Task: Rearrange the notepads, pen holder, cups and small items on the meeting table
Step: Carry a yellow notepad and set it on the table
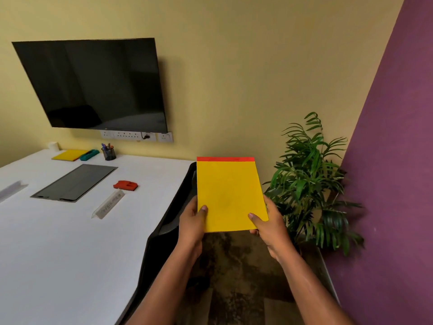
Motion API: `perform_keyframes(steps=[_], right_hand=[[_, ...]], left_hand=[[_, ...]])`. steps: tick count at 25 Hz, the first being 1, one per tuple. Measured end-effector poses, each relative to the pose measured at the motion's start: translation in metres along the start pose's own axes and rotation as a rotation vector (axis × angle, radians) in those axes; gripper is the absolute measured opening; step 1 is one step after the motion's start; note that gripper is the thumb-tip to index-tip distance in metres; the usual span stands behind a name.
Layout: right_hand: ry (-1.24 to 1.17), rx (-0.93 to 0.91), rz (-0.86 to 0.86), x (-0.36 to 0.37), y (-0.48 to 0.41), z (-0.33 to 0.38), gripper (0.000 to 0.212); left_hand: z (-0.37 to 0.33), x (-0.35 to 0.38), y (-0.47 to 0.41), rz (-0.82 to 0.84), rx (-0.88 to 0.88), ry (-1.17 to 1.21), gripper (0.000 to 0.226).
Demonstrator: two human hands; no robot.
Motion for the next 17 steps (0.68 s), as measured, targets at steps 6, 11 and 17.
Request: perform_keyframes(steps=[6, 11, 17], right_hand=[[0.015, 0.03, -0.082, -0.006, -0.102, 0.003, 0.069], [0.0, 0.05, -0.11, -0.003, -0.159, -0.001, 0.067], [-0.018, 0.038, -0.047, -0.005, -0.255, -0.014, 0.066]], left_hand=[[0.01, 0.041, -0.103, 0.0, -0.012, 0.014, 0.04], [0.023, 0.061, -0.166, -0.056, 0.011, 0.012, 0.033], [0.041, 0.09, -0.248, -0.105, 0.041, -0.022, 0.039]])
Point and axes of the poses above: each hand's wrist, its own y-axis away from the middle knuckle, its own x-axis out of the palm, z = x × y, the point moved 2 cm from there along -y, towards the middle knuckle, and after that the axes turned 13 degrees about y, right-handed, at the moved point
